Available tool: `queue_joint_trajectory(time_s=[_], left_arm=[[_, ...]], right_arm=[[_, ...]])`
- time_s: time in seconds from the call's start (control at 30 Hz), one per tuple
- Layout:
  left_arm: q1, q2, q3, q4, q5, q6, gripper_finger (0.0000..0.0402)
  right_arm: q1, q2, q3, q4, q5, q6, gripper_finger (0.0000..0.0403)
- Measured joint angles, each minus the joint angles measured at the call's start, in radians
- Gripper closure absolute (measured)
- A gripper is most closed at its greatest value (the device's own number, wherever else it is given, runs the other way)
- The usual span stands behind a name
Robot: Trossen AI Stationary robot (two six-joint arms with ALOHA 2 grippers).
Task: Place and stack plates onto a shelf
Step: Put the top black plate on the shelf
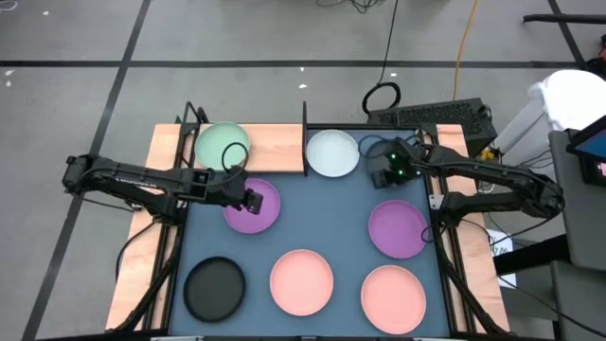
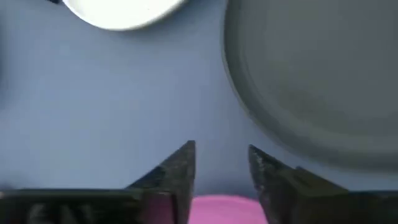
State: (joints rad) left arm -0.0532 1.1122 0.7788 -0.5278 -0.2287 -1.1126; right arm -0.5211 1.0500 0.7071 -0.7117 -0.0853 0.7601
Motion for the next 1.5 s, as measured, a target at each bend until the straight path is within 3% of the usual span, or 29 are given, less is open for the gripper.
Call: queue_joint_trajectory(time_s=[0.17, 0.33, 0.57, 0.73, 0.9, 1.1, 1.27, 1.5], left_arm=[[0.000, 0.000, 0.000, 0.007, 0.046, -0.050, 0.0364], [-0.002, 0.000, 0.000, 0.008, 0.055, -0.080, 0.0364], [-0.004, 0.000, 0.000, 0.010, 0.054, -0.117, 0.0364], [-0.010, 0.000, 0.000, 0.019, 0.042, -0.110, 0.0364], [-0.010, 0.000, 0.000, 0.018, 0.041, -0.058, 0.0364], [-0.015, 0.000, 0.000, 0.020, 0.045, 0.008, 0.0364], [-0.024, 0.000, 0.000, 0.046, 0.046, 0.089, 0.0364], [-0.025, 0.000, 0.000, 0.048, 0.045, 0.192, 0.0364]], right_arm=[[-0.025, 0.069, 0.000, 0.062, 0.033, -0.144, 0.0208], [-0.028, 0.184, 0.000, 0.133, 0.030, -0.302, 0.0202], [-0.028, 0.287, 0.000, 0.152, 0.046, -0.428, 0.0234], [-0.028, 0.339, 0.000, 0.154, 0.060, -0.489, 0.0289], [-0.019, 0.333, 0.002, 0.142, 0.070, -0.453, 0.0386], [0.003, 0.227, 0.013, 0.023, 0.049, -0.312, 0.0397], [0.063, 0.101, 0.109, -0.118, 0.034, -0.192, 0.0402], [0.152, 0.039, 0.287, -0.162, 0.125, -0.132, 0.0402]])
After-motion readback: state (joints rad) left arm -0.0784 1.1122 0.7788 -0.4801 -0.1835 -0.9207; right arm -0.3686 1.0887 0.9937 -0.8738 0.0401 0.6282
